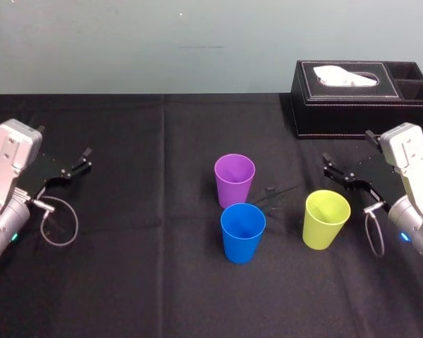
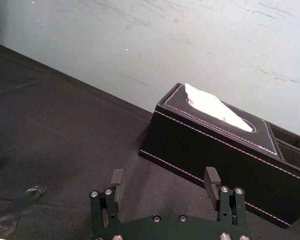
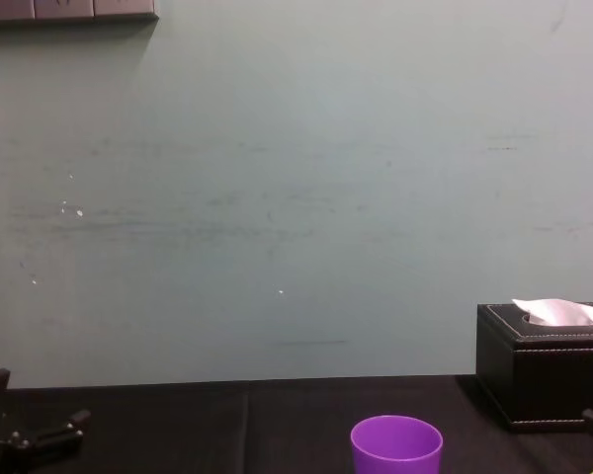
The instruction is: Stack the three plastic cups sequentially using one hand.
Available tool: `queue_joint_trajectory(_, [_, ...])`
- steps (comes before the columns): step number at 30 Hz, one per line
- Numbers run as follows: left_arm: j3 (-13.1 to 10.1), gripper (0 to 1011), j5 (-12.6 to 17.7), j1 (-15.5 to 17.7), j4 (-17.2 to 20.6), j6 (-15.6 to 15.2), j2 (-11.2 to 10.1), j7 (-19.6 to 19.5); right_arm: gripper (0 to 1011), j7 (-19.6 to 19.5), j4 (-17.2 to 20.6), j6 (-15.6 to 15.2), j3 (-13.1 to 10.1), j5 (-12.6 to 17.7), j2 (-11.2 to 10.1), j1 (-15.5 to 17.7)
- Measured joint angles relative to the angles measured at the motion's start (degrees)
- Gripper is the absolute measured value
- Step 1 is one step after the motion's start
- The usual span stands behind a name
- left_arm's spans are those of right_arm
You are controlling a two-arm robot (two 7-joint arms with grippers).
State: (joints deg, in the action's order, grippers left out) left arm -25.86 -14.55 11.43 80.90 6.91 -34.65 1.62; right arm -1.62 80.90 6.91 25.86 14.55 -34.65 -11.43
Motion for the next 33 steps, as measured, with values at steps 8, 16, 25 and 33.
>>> queue_joint_trajectory(8, [0.0,1011,0.0,0.0,0.0,0.0,0.0,0.0,1003,0.0,0.0,0.0,0.0,0.0,0.0,0.0])
queue_joint_trajectory(16, [0.0,1011,0.0,0.0,0.0,0.0,0.0,0.0,1003,0.0,0.0,0.0,0.0,0.0,0.0,0.0])
queue_joint_trajectory(25, [0.0,1011,0.0,0.0,0.0,0.0,0.0,0.0,1003,0.38,0.12,0.52,-0.85,0.29,0.05,0.37])
queue_joint_trajectory(33, [0.0,1011,0.0,0.0,0.0,0.0,0.0,0.0,1003,1.1,3.04,1.97,-4.12,1.87,-0.8,3.05])
